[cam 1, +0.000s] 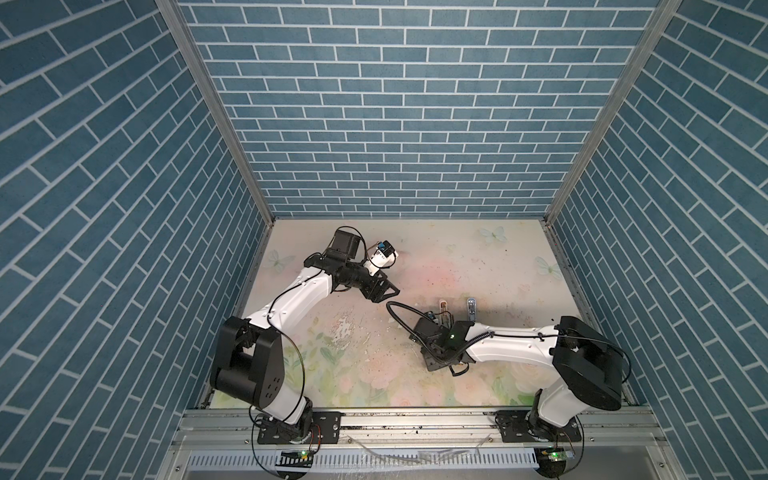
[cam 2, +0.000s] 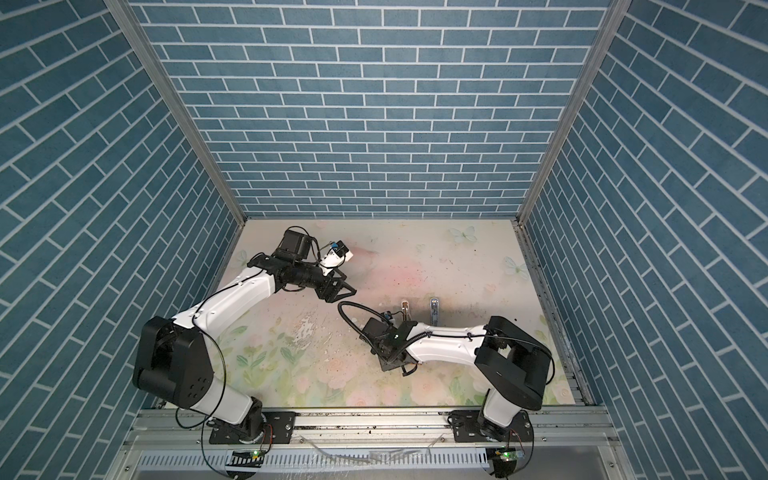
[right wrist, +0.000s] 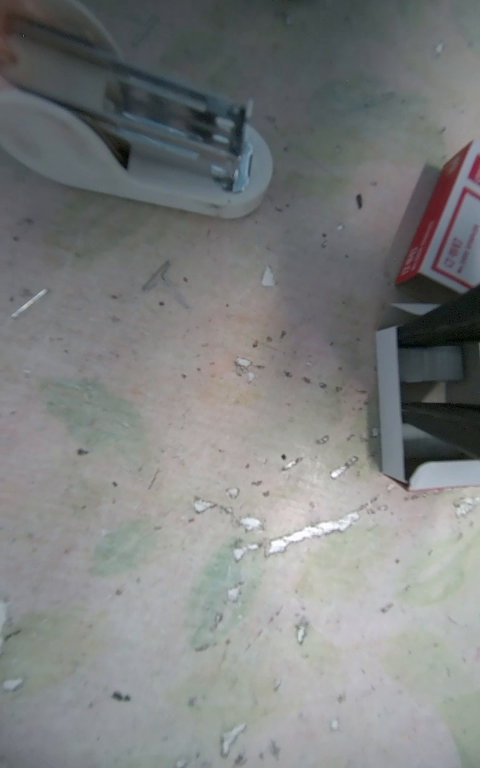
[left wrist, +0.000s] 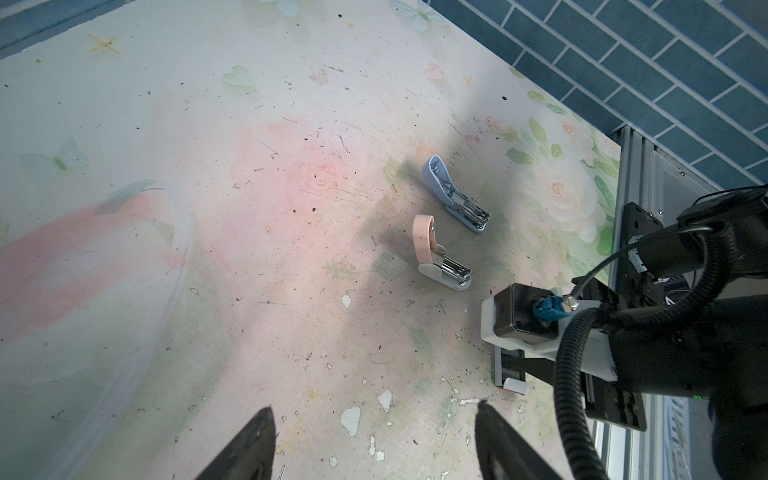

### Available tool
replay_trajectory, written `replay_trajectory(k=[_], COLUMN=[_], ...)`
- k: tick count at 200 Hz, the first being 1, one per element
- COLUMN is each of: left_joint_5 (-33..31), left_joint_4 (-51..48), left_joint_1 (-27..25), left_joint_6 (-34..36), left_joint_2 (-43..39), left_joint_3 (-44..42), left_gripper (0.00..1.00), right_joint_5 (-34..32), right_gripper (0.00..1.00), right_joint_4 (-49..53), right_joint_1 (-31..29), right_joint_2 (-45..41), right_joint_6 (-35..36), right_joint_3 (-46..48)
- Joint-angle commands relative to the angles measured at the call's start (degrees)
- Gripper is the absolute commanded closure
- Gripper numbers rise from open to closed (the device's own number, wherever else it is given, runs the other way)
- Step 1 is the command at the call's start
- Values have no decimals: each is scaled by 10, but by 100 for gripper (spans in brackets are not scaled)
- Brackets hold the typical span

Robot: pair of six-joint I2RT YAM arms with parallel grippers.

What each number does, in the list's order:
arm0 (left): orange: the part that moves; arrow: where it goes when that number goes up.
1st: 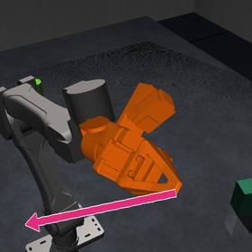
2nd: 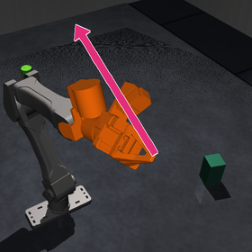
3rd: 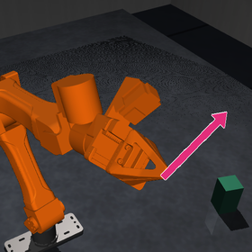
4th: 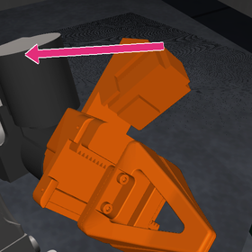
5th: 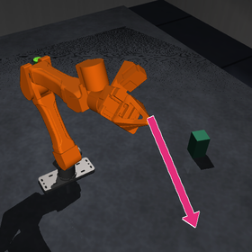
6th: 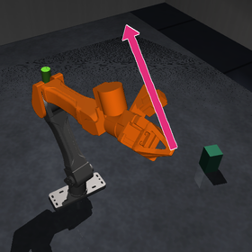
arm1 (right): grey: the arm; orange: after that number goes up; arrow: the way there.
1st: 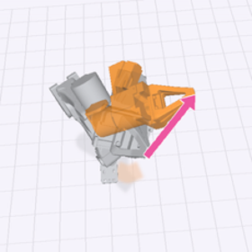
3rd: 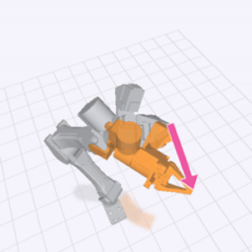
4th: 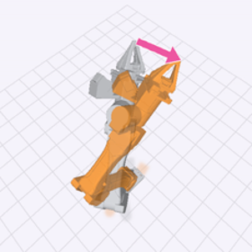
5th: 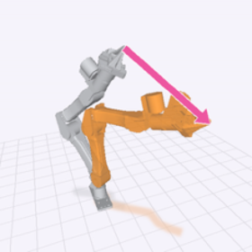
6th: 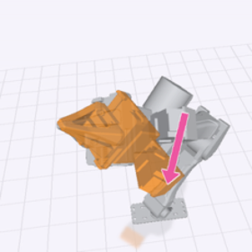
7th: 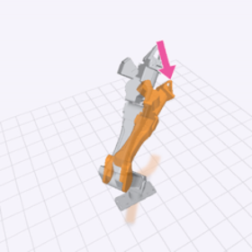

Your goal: Load the staples into the stapler

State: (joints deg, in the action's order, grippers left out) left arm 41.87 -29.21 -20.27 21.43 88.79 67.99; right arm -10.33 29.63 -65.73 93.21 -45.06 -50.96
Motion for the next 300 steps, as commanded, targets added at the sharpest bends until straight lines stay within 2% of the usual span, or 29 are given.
replay_trajectory(k=[1,88,219,300], left_joint_5=[11,11,10,9], left_joint_4=[0,0,-2,-2], left_joint_1=[-2,-3,-3,-3], left_joint_6=[-1,-1,2,4], left_joint_2=[6,7,4,3], left_joint_3=[-7,-8,-9,-10], left_gripper=[23,23,23,23], right_joint_5=[-15,-14,-14,-17], right_gripper=[73,79,79,86], right_joint_4=[18,12,14,13], right_joint_1=[-2,-2,-2,-3], right_joint_2=[8,18,42,36], right_joint_6=[-5,-7,-19,-25], right_joint_3=[-12,-4,10,16])
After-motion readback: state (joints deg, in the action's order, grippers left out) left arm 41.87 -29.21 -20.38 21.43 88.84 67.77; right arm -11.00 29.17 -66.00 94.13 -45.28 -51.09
